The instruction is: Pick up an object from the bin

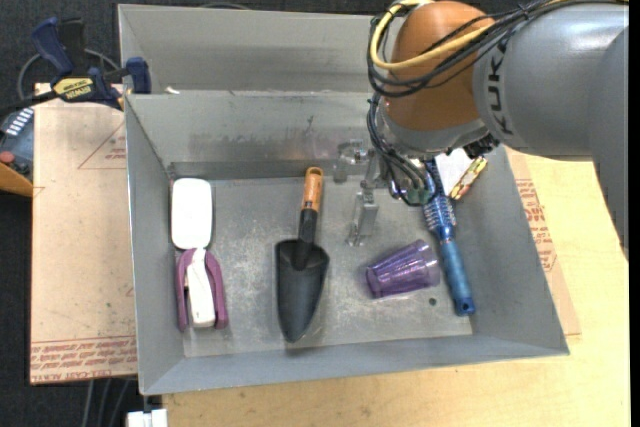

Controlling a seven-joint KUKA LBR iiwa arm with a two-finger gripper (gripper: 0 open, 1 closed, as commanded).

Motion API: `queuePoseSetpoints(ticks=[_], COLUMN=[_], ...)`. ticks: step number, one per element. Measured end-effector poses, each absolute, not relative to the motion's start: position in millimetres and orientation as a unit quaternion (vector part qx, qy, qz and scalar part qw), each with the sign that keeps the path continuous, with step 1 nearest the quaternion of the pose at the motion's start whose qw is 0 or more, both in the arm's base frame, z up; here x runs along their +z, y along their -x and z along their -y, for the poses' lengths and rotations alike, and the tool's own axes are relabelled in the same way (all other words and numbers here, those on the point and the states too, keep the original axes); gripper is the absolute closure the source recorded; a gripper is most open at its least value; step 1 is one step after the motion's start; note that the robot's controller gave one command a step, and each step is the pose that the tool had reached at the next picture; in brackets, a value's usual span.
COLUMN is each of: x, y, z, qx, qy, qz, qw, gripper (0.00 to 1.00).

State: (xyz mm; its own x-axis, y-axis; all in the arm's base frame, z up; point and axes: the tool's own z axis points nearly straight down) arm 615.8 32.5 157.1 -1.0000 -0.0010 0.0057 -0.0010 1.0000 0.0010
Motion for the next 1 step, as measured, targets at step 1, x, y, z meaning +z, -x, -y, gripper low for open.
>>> queuePoseSetpoints(ticks=[1], x=[162.1], y=[-617.2], z=[-32.2], qx=[-0.001], qy=[0.000], qz=[1.000], qw=[-0.001], gripper=[0.00])
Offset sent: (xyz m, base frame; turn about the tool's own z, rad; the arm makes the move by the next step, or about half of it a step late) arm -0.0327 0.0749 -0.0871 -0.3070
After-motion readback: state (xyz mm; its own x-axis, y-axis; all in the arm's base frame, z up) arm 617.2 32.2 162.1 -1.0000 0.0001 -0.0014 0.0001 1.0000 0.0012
